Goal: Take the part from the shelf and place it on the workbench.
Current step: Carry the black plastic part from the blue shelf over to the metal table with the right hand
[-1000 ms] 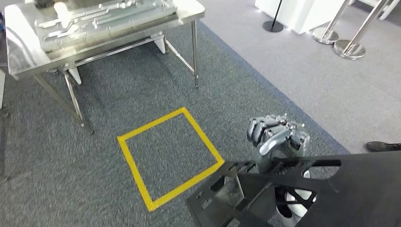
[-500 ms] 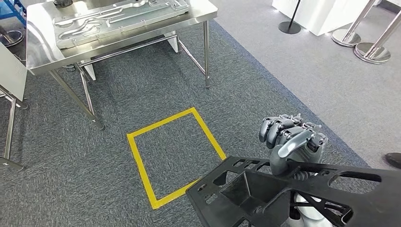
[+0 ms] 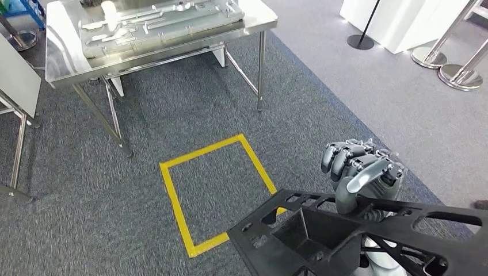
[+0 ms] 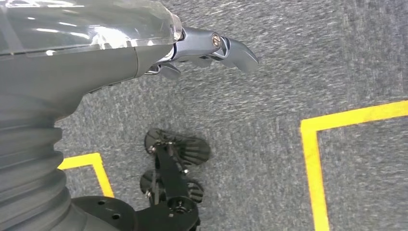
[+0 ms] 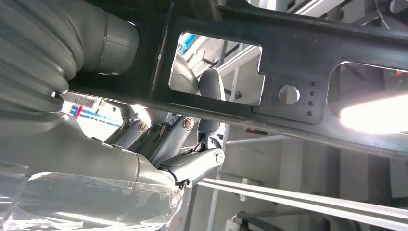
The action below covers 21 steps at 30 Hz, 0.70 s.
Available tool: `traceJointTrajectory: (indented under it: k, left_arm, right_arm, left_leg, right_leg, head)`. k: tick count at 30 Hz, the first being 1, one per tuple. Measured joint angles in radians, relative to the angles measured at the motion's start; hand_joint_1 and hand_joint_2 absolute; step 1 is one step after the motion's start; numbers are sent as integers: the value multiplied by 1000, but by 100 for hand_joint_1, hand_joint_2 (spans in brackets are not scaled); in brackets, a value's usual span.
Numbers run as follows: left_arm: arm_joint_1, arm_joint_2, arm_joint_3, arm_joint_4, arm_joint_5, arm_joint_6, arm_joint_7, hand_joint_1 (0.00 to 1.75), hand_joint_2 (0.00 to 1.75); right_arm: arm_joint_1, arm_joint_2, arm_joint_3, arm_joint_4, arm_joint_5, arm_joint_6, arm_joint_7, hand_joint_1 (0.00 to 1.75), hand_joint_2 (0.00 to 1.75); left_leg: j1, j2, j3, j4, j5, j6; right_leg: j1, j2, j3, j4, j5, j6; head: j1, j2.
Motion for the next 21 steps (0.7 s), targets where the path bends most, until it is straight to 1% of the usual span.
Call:
traceJointTrajectory:
  k: [1, 2, 3, 4, 5, 6, 7, 8, 9, 10, 11, 12, 13, 14, 15, 16, 17, 18, 19, 20, 21]
  left_arm:
    - [0, 0, -1, 0, 0, 0, 0, 0, 175]
    - [1, 0, -2, 0, -1, 0, -1, 0, 175]
    - [2, 0, -3, 0, -1, -1, -1, 0, 175]
    - [3, -1, -4, 0, -2, -2, -1, 0, 175]
    - [5, -1, -4, 0, -3, -3, -2, 0, 175]
    - [6, -1, -5, 0, -3, -4, -2, 0, 175]
    - [6, -2, -5, 0, -4, -4, -2, 0, 175]
    - [6, -3, -5, 0, -6, -5, -3, 0, 175]
    - [5, -3, -5, 0, -7, -5, -3, 0, 175]
    - [4, -3, -6, 0, -9, -5, -4, 0, 175]
    - [3, -3, -6, 0, -10, -5, -5, 0, 175]
    - [1, -2, -6, 0, -10, -6, -5, 0, 175]
    - [0, -2, -6, 0, -10, -6, -6, 0, 175]
    - [-2, -2, -6, 0, -11, -6, -6, 0, 175]
    - [-3, -3, -6, 0, -11, -6, -6, 0, 175]
    - [-3, -3, -6, 0, -11, -5, -6, 0, 175]
    - [-2, -3, -7, 0, -12, -4, -6, 0, 175]
    - [-1, -3, -7, 0, -11, -3, -6, 0, 175]
    - [1, -3, -7, 0, -11, -2, -5, 0, 175]
    - [2, -3, -7, 0, -11, -1, -5, 0, 175]
    - [2, -3, -7, 0, -11, 0, -4, 0, 175]
  right_arm:
    - [1, 0, -1, -1, -1, 0, 0, 171, 175]
    - [4, 0, -2, -1, -2, 1, 0, 171, 175]
    - [7, 0, -3, -1, -3, 2, 0, 171, 175]
    - [11, 0, -5, -1, -3, 3, 0, 171, 175]
    - [14, 0, -7, -1, -3, 5, 0, 171, 175]
    - [16, 0, -8, -2, -2, 6, 0, 171, 175]
    - [17, 0, -10, -3, -2, 7, 0, 171, 175]
    - [19, 0, -13, -3, -1, 8, 0, 171, 175]
    - [22, 0, -15, -4, -1, 9, 0, 171, 175]
    - [25, 1, -17, -6, 0, 11, 0, 171, 175]
    - [26, 2, -20, -9, 0, 12, 0, 171, 175]
    - [27, 3, -22, -12, 1, 13, 0, 171, 175]
    - [28, 4, -24, -17, 1, 14, 0, 171, 175]
    - [28, 5, -25, -19, 0, 14, 0, 171, 175]
    - [29, 6, -25, -20, 0, 14, 0, 171, 175]
    - [30, 6, -26, -21, 0, 14, 0, 171, 175]
    - [31, 7, -26, -21, 0, 14, 0, 171, 175]
    - [31, 8, -26, -21, 0, 14, 0, 171, 175]
    - [32, 8, -26, -21, 0, 14, 0, 171, 175]
    - [33, 9, -26, -21, 0, 14, 0, 171, 175]
    - [34, 9, -26, -21, 0, 15, 0, 171, 175]
  left_leg:
    - [0, -1, 8, 0, -5, 3]
    - [-1, -2, 15, 0, -12, 4]
    - [-1, -4, 23, 1, -20, 3]
    - [-2, -6, 33, 1, -29, 2]
    - [-1, -9, 48, 1, -40, 0]
    - [0, -12, 65, 1, -52, -2]
    - [0, -14, 82, 1, -67, -5]
    - [1, -15, 100, 2, -82, -9]
    - [0, -16, 110, 1, -96, -15]
    - [0, -17, 119, -3, -106, -21]
    - [-1, -17, 127, -4, -108, -28]
    - [-1, -17, 125, 2, -101, -34]
    - [-1, -16, 115, 29, -86, -40]
    - [-1, -14, 88, 83, -65, -46]
    - [0, -12, 47, 150, -54, -50]
    - [2, -10, -1, 220, -60, -55]
    - [4, -8, -47, 274, -89, -58]
    - [6, -7, -83, 305, -134, -61]
    - [8, -7, -109, 312, -176, -63]
    - [10, -6, -124, 294, -196, -63]
    - [11, -5, -129, 254, -180, -61]
  right_leg:
    - [0, 3, -35, 57, -22, 1]
    - [0, 5, -79, 122, -46, 2]
    - [0, 7, -121, 174, -62, 5]
    - [0, 8, -150, 200, -69, 7]
    - [0, 8, -161, 188, -63, 9]
    - [-1, 8, -154, 142, -41, 9]
    - [-1, 8, -136, 75, -1, 8]
    - [1, 8, -120, 14, 50, 4]
    - [3, 8, -108, -28, 88, -1]
    - [6, 9, -103, -50, 115, -8]
    - [9, 9, -100, -53, 120, -17]
    - [9, 9, -92, -57, 112, -25]
    - [7, 10, -81, -63, 107, -31]
    - [5, 9, -67, -71, 99, -37]
    - [3, 8, -50, -79, 92, -41]
    - [2, 7, -32, -87, 82, -44]
    - [2, 7, -14, -93, 71, -45]
    - [1, 8, 3, -96, 60, -45]
    - [1, 9, 21, -98, 48, -45]
    - [0, 10, 38, -98, 35, -44]
    - [0, 11, 57, -98, 22, -42]
  head:
    - [0, 0]
    - [0, 0]
    - [0, 0]
    - [0, 0]
    - [0, 0]
    - [0, 0]
    - [0, 0]
    - [0, 0]
    - [0, 0]
    - [1, 0]
    - [1, 0]
    - [2, 0]
    - [2, 0]
    - [2, 0]
    - [2, 0]
    - [2, 0]
    - [2, 0]
    - [2, 0]
    - [2, 0]
    - [2, 0]
    - [2, 0]
